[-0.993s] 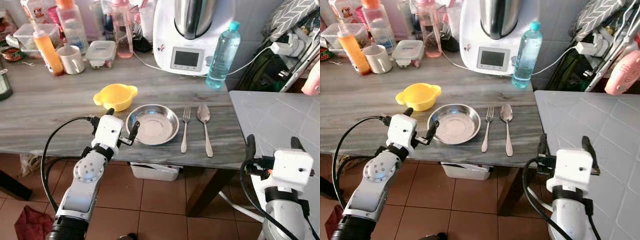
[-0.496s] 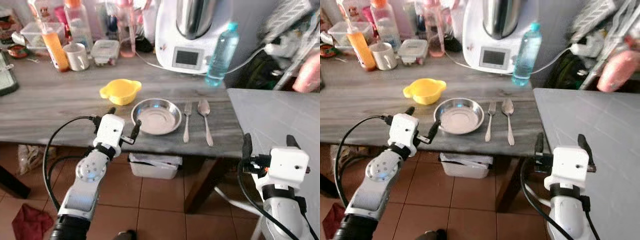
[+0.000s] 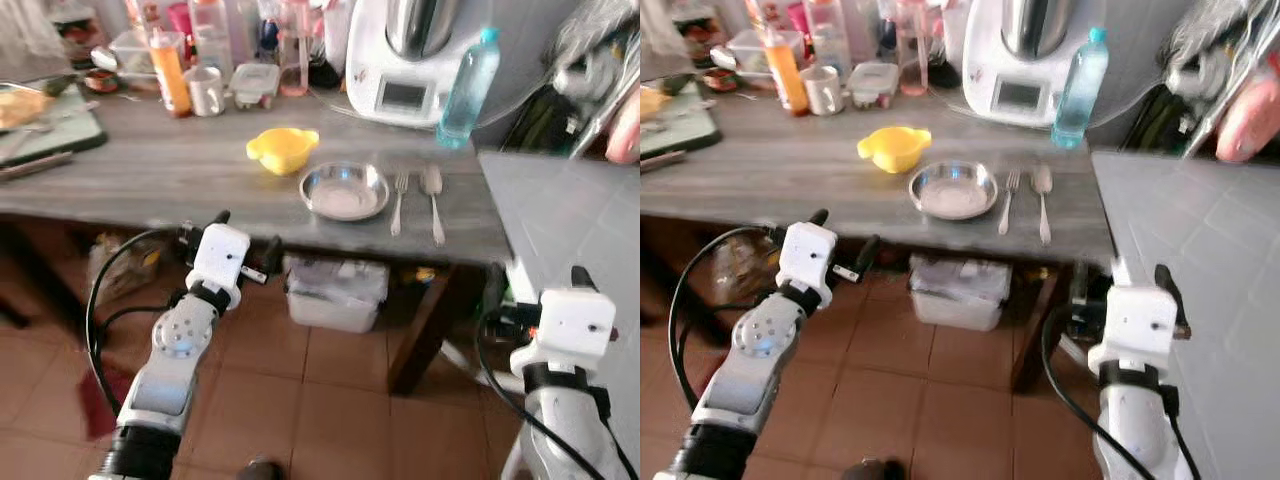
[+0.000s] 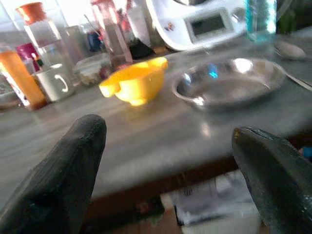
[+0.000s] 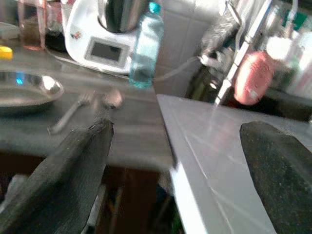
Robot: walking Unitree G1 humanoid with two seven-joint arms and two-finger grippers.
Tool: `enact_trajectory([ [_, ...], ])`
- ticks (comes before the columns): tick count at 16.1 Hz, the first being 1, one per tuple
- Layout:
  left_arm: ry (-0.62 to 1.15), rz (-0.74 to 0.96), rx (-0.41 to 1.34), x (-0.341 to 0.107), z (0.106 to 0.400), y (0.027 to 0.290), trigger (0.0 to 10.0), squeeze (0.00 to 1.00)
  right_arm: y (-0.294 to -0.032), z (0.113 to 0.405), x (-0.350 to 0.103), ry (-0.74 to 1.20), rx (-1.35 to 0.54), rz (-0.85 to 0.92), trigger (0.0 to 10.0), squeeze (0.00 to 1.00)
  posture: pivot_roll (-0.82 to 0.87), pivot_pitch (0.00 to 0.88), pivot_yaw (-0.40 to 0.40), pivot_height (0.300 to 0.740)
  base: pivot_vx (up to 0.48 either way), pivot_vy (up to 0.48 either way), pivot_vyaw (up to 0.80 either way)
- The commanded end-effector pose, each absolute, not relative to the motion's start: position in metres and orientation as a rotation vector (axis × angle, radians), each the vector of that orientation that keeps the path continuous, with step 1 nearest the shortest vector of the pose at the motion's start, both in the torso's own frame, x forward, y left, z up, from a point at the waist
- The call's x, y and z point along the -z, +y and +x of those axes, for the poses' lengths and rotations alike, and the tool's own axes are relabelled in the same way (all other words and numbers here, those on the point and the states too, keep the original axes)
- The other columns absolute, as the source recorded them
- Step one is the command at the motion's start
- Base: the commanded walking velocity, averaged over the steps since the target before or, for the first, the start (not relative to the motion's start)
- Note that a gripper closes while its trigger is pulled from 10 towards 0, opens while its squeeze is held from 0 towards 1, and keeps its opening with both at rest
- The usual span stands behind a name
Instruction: Setting the table
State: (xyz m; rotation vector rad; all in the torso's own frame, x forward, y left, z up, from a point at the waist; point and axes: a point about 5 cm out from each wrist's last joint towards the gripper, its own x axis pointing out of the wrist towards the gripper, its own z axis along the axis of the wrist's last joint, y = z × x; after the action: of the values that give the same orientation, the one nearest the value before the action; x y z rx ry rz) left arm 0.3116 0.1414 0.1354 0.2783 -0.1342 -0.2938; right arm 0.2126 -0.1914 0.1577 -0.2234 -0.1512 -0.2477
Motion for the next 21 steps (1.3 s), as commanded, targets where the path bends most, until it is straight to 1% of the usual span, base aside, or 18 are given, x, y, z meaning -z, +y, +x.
enact_trajectory([
  [1,-0.147,0.296,0.304,-0.139,0.313,0.138,10.0,0.0,-0.195,0.211,-0.158,-0.147,0.263,-0.224,10.0,0.0,0.05,0.093,-0.014,0.74,-0.304,0.0,0.0],
  [8,-0.134,0.305,0.304,-0.135,0.311,0.136,10.0,0.0,-0.196,0.214,-0.158,-0.145,0.258,-0.228,10.0,0.0,0.05,0.099,-0.02,0.74,-0.324,0.0,0.0],
  [14,-0.13,0.304,0.295,-0.133,0.309,0.136,10.0,0.0,-0.197,0.214,-0.159,-0.143,0.254,-0.234,10.0,0.0,0.05,0.095,-0.027,0.74,-0.387,0.0,0.0],
  [15,-0.154,0.317,0.313,-0.134,0.309,0.135,10.0,0.0,-0.197,0.214,-0.159,-0.142,0.254,-0.236,10.0,0.0,0.05,0.095,-0.027,0.74,-0.401,0.0,0.0],
  [17,-0.152,0.258,0.342,-0.134,0.31,0.131,10.0,0.0,-0.196,0.216,-0.159,-0.142,0.255,-0.237,10.0,0.0,0.04,0.095,-0.021,0.74,0.0,0.0,0.0],
  [21,-0.174,0.247,0.41,-0.138,0.309,0.12,10.0,0.0,-0.196,0.217,-0.157,-0.135,0.256,-0.237,10.0,0.0,0.05,0.095,-0.019,0.74,0.0,0.0,0.0],
])
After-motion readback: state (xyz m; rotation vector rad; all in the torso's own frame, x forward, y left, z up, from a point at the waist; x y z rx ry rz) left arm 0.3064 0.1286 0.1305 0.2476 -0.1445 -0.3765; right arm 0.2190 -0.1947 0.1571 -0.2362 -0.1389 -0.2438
